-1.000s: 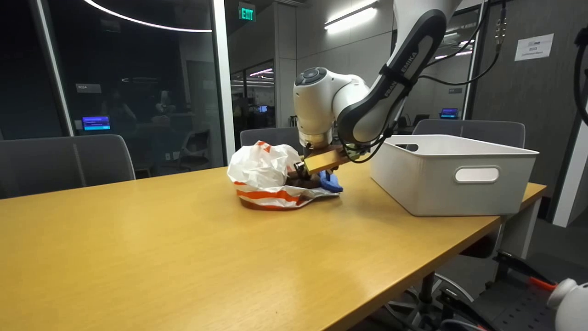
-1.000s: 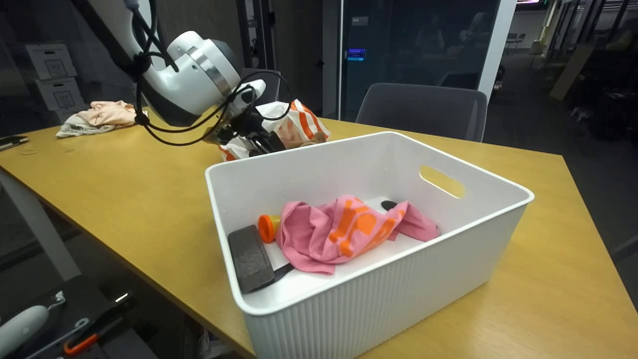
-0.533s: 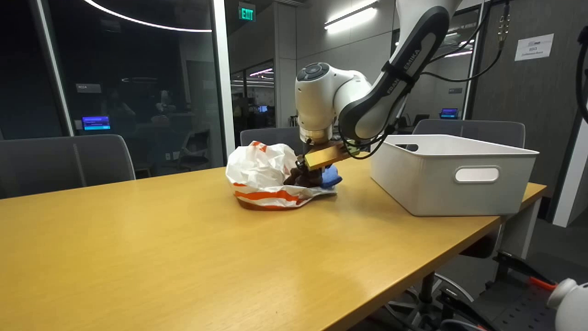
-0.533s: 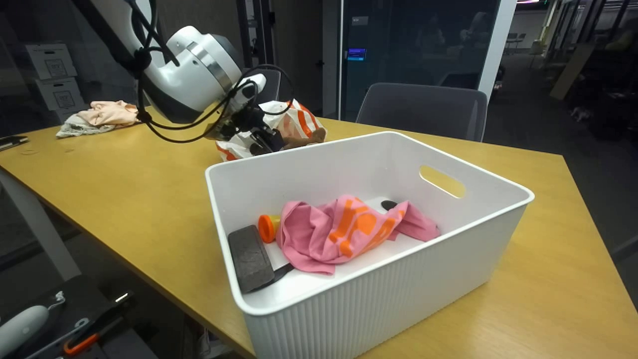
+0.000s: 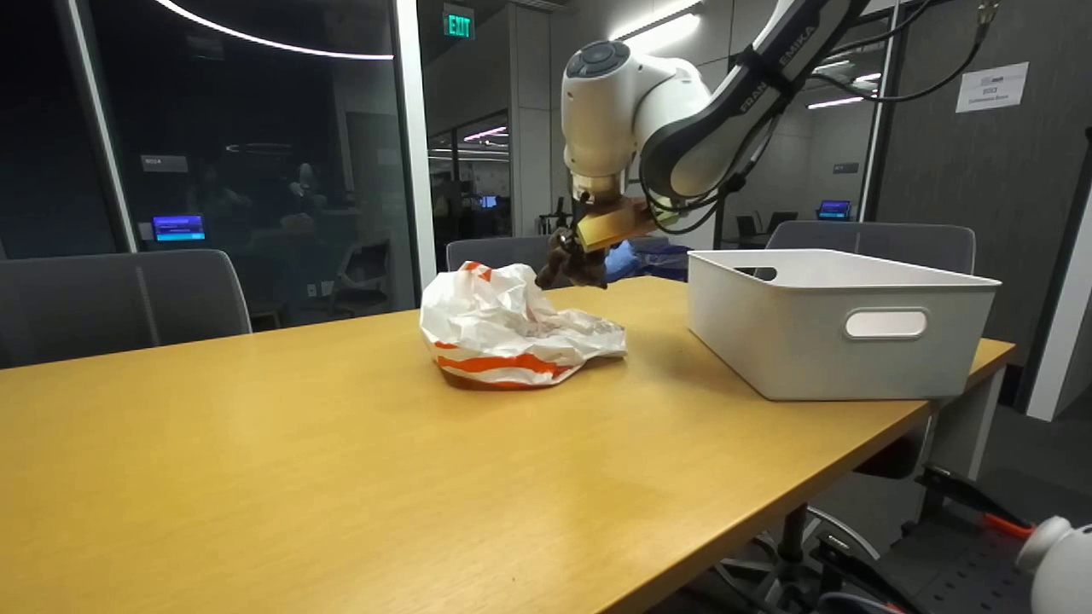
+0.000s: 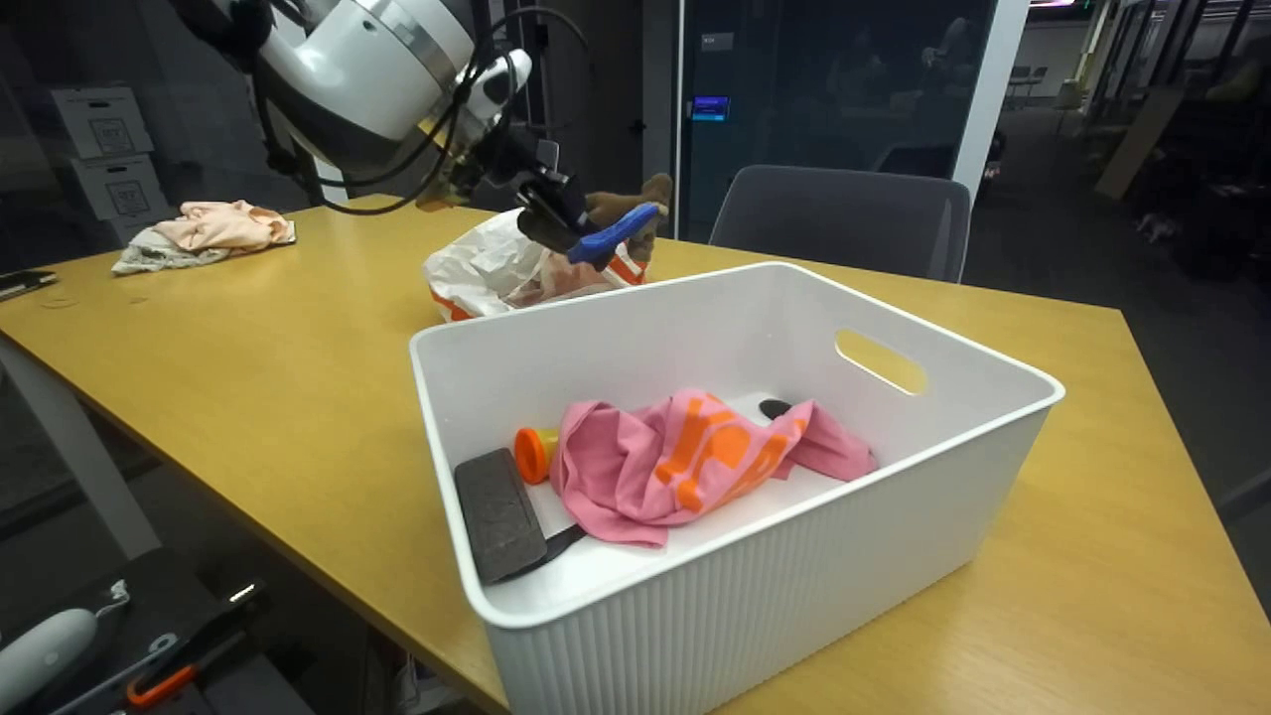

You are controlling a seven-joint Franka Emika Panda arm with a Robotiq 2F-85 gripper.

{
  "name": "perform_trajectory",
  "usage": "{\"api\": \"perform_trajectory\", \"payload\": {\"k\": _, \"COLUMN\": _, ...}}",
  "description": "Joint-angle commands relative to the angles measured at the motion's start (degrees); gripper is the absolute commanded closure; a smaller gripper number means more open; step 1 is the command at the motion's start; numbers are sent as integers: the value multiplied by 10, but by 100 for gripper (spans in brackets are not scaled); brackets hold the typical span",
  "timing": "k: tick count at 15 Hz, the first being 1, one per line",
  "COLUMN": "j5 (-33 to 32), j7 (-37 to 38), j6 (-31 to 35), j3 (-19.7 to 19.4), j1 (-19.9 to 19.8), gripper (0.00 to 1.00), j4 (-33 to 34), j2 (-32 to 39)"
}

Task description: Transfer the items, which are in the plastic, to the organization bin

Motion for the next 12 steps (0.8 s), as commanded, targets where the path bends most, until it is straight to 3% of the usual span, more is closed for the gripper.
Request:
{"api": "perform_trajectory", "payload": {"k": 1, "j5": 2, "j7": -31, "j6": -42, "j3": -5, "j1": -19, "gripper": 96, "j4": -16, "j2": -74}}
{"api": "perform_trajectory", "payload": {"k": 6, "j5": 5, "j7": -56, "j6": -152, "j3": -25, "j1": -64, "gripper": 96, "j4": -33, "j2": -148}}
{"api": "perform_trajectory", "payload": {"k": 12, "j5": 69, "j7": -132, "j6": -251, "j3": -49, "j1": -108, "gripper": 95, "j4": -103, "j2": -208}}
